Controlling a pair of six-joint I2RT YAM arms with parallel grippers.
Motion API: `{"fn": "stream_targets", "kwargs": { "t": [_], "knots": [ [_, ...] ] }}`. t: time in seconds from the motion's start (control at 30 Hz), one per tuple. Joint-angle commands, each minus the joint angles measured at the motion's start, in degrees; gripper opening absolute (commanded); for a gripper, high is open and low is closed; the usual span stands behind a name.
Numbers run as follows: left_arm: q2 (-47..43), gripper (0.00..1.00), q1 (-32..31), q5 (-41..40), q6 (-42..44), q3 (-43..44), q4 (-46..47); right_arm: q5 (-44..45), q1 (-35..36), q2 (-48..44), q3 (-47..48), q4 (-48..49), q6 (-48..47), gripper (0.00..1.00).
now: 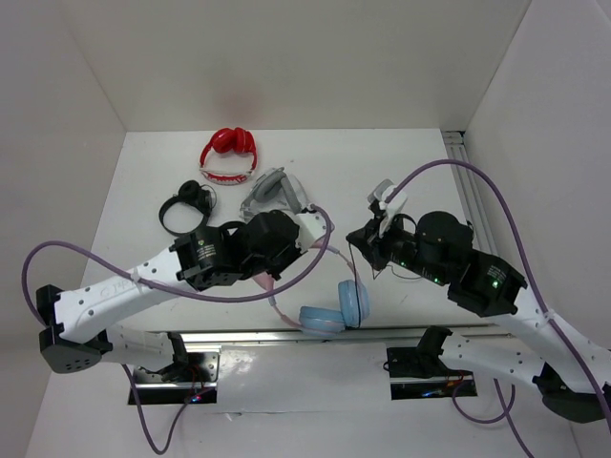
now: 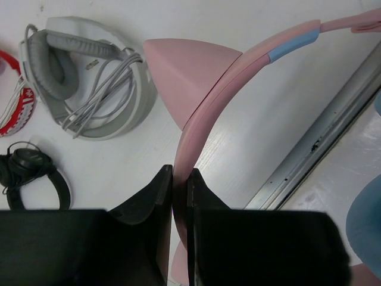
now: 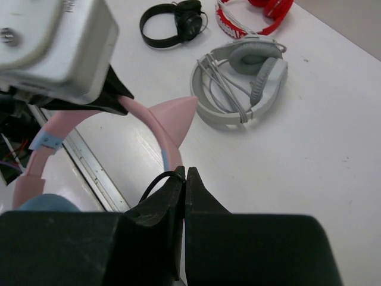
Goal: Wrap the headphones
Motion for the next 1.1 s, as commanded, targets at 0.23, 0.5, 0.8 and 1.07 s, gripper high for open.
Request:
{"fn": "stream_targets", "kwargs": {
  "t": [0.23, 0.5, 0.8, 1.07],
  "knots": [
    [-6.52, 0.00, -1.34, 13.85, 3.64, 4.75, 3.18, 9.08, 0.18, 2.54, -1.64, 4.05, 1.57, 0.04],
    [-12.49, 0.00, -1.34, 8.21, -0.05, 5.99, 2.56, 15.58, 0.18, -4.05, -6.47, 10.63, 3.93, 0.11],
    [-17.25, 0.00, -1.34, 8.60, -2.86, 8.44, 2.49, 16.98, 0.18, -4.05, -10.08, 17.14, 7.19, 0.00],
    [-13.29, 0.00, -1.34, -35.24, -30.40, 20.18, -15.25, 20.95, 0.18, -4.23, -9.20, 15.56, 7.72, 0.00]
  ]
}}
